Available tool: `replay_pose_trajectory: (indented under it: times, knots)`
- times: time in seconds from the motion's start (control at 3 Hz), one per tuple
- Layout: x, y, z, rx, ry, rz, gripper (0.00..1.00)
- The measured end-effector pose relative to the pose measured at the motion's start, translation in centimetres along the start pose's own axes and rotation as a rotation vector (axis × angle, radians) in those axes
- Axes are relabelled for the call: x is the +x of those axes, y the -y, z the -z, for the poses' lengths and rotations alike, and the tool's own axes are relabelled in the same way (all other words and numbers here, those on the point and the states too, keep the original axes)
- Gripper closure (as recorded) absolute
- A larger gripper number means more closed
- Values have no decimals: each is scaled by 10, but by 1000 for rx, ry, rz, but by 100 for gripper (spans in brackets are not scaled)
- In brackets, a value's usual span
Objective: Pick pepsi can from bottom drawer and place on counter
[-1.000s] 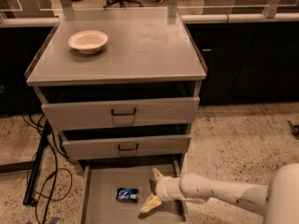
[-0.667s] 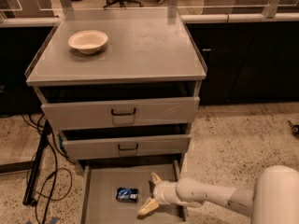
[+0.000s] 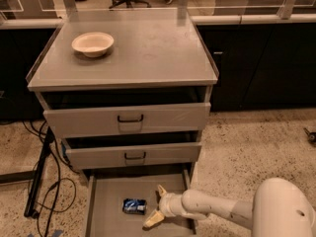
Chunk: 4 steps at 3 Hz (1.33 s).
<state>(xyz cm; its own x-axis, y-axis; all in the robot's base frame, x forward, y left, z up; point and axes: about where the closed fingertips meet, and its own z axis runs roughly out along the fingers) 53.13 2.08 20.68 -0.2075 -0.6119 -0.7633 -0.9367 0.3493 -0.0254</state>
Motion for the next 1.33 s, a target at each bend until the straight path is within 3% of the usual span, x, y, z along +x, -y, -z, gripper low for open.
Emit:
replay_pose_trajectory:
  times: [0.67, 1.33]
  knots:
    - [15, -3, -57, -20, -73, -1, 0]
    - [15, -8, -91, -54, -60, -3, 0]
